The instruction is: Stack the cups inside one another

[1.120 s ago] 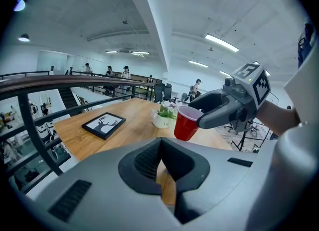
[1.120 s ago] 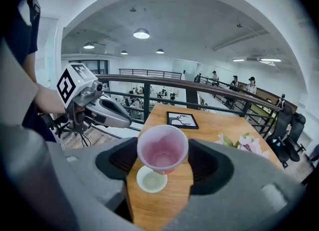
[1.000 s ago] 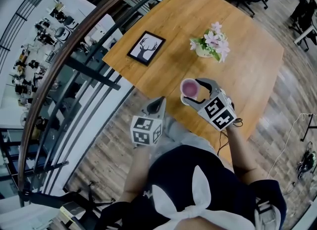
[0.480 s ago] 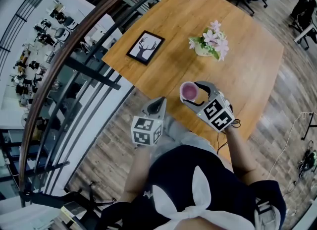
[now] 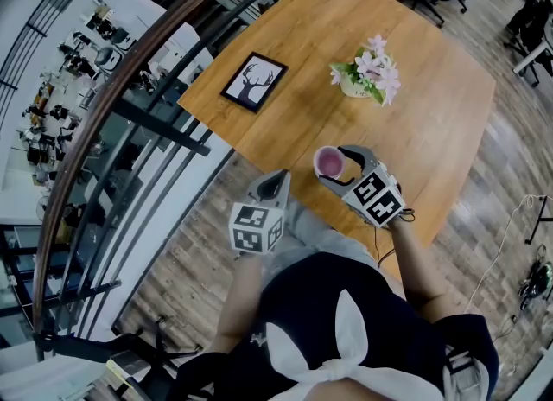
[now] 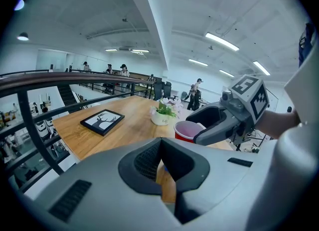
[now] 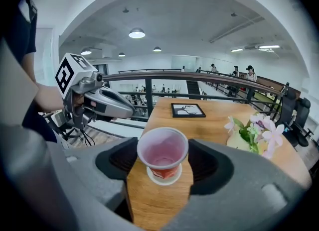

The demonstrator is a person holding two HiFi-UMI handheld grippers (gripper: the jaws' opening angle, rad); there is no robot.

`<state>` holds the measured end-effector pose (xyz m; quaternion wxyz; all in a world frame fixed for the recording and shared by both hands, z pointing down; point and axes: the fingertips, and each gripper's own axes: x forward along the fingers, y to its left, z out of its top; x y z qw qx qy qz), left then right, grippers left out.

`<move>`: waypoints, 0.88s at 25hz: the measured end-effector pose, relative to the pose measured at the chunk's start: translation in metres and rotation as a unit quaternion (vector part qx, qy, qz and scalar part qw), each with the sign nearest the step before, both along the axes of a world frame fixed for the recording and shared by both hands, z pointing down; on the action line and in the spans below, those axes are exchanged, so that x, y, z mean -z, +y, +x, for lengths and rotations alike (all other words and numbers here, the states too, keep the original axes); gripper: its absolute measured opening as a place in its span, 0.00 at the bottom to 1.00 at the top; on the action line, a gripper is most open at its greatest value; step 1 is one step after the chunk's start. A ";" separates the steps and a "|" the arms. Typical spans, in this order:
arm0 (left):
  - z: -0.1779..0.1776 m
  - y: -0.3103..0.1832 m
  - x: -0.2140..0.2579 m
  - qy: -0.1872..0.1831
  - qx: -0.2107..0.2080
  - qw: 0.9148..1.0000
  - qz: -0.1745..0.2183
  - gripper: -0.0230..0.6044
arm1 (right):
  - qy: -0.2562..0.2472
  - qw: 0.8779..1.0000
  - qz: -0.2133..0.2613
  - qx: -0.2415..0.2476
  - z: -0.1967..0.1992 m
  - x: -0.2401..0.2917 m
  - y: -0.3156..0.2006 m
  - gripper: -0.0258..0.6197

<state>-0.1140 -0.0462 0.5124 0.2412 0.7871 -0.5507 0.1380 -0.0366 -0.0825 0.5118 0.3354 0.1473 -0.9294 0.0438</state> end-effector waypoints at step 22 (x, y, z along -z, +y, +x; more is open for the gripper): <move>-0.003 0.003 -0.007 0.000 0.003 1.000 -0.008 0.06 | 0.012 0.999 -0.038 -0.026 0.004 -0.035 -0.002 0.56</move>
